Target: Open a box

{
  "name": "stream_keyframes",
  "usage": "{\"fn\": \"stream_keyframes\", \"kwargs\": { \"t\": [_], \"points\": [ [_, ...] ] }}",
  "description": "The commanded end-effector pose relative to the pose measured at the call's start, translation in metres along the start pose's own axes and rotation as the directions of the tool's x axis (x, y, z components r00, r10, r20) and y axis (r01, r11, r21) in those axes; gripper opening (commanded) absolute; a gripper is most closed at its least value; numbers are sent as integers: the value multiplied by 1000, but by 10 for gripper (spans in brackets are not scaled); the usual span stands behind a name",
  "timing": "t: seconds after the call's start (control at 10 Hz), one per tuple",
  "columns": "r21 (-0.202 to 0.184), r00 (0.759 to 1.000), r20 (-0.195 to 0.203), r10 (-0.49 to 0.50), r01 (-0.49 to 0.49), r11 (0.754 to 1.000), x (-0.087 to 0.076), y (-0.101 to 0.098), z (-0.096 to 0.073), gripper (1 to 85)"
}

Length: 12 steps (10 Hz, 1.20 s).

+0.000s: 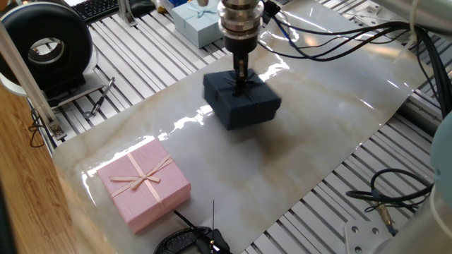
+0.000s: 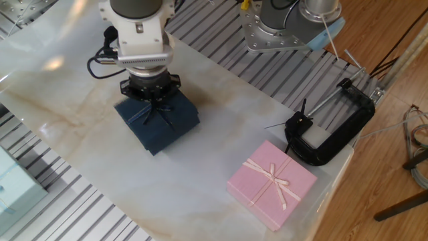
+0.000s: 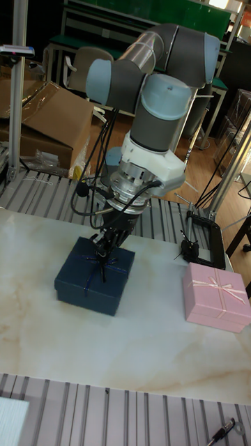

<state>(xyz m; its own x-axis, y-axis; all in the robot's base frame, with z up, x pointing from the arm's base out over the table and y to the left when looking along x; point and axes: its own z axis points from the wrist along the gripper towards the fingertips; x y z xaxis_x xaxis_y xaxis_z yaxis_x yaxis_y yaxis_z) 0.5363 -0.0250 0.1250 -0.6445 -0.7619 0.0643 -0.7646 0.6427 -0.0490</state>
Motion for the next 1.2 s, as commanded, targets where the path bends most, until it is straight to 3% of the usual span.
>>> {"fn": "stream_keyframes", "kwargs": {
  "t": [0.0,0.3,1.1],
  "points": [
    [7,1000,13,26,-26,1000,-17,10,1,13],
    [21,1000,-3,23,-23,1000,-8,2,-1,13],
    [13,999,23,24,-24,1000,-5,-1,8,13]
  ]
}}
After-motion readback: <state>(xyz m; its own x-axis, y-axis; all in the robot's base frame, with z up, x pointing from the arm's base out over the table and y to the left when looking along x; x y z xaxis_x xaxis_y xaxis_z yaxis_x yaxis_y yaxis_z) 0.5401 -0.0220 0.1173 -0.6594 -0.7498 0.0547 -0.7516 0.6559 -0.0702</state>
